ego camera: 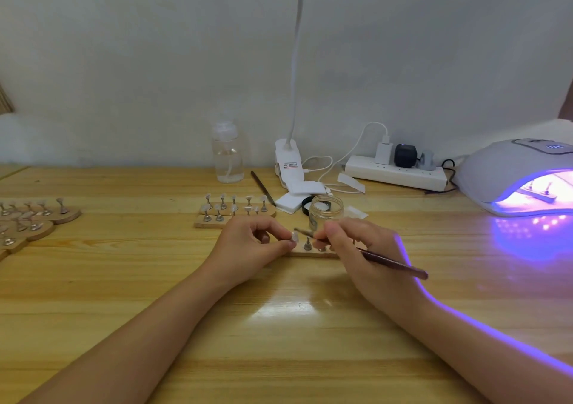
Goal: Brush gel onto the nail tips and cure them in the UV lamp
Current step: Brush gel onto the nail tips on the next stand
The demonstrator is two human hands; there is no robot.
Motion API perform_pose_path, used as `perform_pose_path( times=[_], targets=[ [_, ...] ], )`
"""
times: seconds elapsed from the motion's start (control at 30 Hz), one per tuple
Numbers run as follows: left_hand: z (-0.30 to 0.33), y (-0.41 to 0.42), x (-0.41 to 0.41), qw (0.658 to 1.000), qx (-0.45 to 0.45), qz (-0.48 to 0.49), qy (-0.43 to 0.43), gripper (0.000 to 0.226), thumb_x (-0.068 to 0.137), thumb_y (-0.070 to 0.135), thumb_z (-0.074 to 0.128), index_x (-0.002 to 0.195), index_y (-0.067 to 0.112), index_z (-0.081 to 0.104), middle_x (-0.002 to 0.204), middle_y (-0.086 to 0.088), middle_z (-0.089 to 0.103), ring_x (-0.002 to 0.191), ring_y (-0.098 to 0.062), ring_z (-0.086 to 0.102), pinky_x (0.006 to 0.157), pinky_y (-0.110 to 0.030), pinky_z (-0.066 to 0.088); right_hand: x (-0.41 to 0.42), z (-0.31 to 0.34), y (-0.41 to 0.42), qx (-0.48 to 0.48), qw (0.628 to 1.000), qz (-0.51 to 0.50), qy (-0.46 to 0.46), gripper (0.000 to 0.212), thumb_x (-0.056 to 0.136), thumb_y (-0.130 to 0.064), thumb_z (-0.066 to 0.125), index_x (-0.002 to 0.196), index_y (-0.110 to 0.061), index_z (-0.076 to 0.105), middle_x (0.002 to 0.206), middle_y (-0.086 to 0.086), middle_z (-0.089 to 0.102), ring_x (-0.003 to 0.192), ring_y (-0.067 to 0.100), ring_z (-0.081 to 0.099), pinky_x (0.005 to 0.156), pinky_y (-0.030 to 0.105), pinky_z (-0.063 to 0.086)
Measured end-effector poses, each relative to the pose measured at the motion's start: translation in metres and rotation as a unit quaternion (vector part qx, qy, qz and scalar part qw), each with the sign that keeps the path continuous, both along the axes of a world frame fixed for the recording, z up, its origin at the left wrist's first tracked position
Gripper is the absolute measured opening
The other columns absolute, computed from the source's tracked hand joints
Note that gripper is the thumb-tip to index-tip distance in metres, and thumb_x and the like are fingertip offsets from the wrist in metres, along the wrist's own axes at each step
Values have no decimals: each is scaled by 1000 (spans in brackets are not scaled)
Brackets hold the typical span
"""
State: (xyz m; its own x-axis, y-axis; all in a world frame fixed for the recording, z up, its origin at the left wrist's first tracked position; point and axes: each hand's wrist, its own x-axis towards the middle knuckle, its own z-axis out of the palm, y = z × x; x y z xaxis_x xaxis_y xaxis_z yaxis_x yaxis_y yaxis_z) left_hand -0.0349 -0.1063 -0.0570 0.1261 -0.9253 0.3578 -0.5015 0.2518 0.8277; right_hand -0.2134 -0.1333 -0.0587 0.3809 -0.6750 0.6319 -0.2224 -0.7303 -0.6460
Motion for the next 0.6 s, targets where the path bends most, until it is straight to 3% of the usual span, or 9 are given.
perform_pose_path(
  times=[0.1, 0.23, 0.37, 0.5, 0.6],
  targets=[
    [0, 1, -1, 1000, -2, -1, -5, 22, 71, 8, 76, 62, 25, 66, 49, 27, 55, 48, 2, 41, 47, -4, 32, -1, -2, 2, 31, 999, 16, -31, 35, 89, -48, 49, 66, -28, 68, 64, -13, 68, 64, -1, 64, 70, 12, 46],
    [0, 0, 0, 1000, -5, -4, -7, 20, 71, 8, 76, 63, 24, 65, 49, 26, 54, 48, 2, 39, 47, -4, 32, -2, 0, 0, 3, 1000, 7, -12, 32, 92, -45, 48, 78, -26, 70, 73, -16, 68, 75, -2, 63, 70, 17, 48],
    [-1, 0, 0, 1000, -9, -8, -20, 20, 71, 9, 76, 63, 23, 64, 50, 27, 55, 49, 2, 41, 48, -4, 33, -1, -2, 2, 37, 998, 28, -35, 36, 89, -45, 46, 68, -26, 69, 64, -9, 69, 63, 2, 65, 66, 16, 49],
    [-1, 0, 1, 1000, -14, -8, -23, 18, 70, 10, 76, 64, 23, 66, 55, 26, 59, 52, 2, 43, 51, -5, 34, -1, 2, 1, -2, 1000, 10, -9, 29, 86, -46, 42, 79, -35, 68, 74, -20, 68, 76, -4, 63, 71, 13, 47],
    [-1, -1, 1, 1000, -12, -7, -16, 18, 70, 10, 77, 63, 23, 66, 57, 25, 60, 53, 2, 43, 52, -5, 36, 0, -1, 3, 42, 998, 27, -42, 37, 83, -49, 43, 67, -28, 69, 62, -11, 69, 62, 1, 64, 66, 15, 48]
  ],
)
